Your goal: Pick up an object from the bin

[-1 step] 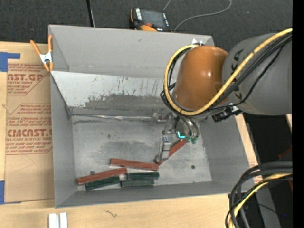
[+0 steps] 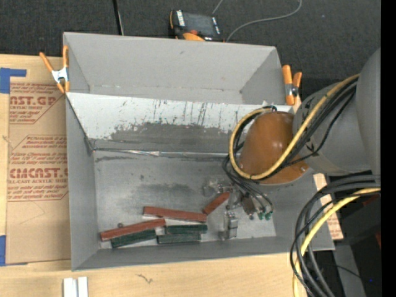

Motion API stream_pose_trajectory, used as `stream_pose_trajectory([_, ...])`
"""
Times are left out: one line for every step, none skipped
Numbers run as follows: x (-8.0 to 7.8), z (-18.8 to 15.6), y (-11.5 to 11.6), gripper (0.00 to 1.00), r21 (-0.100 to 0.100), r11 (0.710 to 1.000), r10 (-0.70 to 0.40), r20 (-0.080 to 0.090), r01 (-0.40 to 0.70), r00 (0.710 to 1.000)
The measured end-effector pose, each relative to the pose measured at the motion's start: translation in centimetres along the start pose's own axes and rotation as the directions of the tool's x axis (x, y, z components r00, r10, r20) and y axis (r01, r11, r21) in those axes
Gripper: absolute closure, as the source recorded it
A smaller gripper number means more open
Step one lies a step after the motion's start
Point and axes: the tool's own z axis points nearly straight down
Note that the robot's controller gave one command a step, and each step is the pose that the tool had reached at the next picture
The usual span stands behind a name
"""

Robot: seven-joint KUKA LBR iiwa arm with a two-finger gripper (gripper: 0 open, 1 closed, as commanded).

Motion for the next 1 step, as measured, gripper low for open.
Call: stream_pose_trajectory([-0.26, -0.37, 0.15, 1.00, 0.000, 1.000, -0.001, 0.007, 0.001, 1.000])
